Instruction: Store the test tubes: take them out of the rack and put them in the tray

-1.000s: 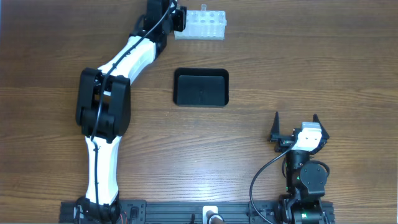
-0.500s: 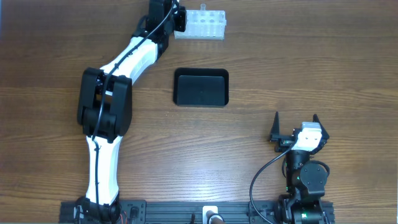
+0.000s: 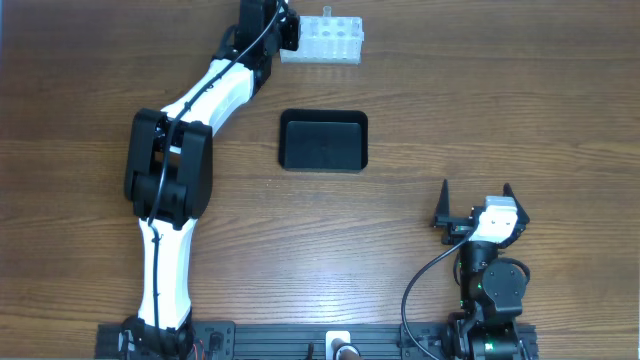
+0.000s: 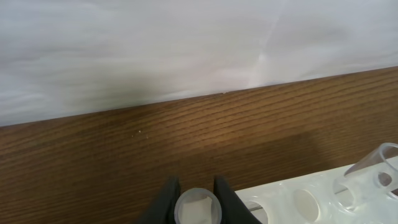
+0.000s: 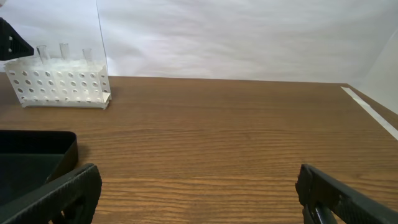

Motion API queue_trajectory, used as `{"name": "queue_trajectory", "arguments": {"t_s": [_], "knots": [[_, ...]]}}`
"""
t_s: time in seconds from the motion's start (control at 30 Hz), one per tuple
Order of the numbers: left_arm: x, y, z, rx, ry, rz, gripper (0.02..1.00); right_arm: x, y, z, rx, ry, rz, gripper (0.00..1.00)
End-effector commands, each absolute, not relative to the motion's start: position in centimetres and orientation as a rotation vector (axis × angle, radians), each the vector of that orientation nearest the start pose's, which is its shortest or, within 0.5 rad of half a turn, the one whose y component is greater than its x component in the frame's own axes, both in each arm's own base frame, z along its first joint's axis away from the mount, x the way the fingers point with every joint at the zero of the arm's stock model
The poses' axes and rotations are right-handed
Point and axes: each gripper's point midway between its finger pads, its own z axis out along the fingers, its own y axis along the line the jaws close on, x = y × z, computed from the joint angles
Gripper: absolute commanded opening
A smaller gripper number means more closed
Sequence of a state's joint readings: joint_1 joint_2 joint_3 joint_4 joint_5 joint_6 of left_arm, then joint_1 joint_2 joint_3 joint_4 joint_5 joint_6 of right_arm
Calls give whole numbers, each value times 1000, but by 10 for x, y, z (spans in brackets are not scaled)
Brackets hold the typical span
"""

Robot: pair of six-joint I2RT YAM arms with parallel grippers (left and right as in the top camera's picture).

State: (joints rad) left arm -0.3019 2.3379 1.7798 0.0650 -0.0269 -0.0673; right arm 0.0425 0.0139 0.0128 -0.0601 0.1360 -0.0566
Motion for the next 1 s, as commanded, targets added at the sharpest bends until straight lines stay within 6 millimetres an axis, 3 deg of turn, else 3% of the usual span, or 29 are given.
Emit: {"name": "queue_trajectory", "arguments": {"t_s": [0.03, 0.27, 0.4, 0.57, 0.83, 1.0], "knots": [[636, -195, 115, 231, 2034, -193, 154, 246, -14, 159, 24, 1635, -123, 991], [636, -195, 121, 229, 2025, -194, 139, 246, -14, 159, 24, 1635, -123, 991], [634, -194, 144, 226, 1998, -199, 137, 246, -14, 159, 24, 1635, -123, 991], [623, -191, 202, 229, 1936, -200, 134, 246, -14, 159, 24, 1635, -123, 991], [581, -179, 328, 244, 1786, -195, 130, 246, -14, 159, 24, 1635, -123, 991], [547, -172, 366, 253, 1790, -201, 121, 246, -14, 159, 24, 1635, -123, 991]]}}
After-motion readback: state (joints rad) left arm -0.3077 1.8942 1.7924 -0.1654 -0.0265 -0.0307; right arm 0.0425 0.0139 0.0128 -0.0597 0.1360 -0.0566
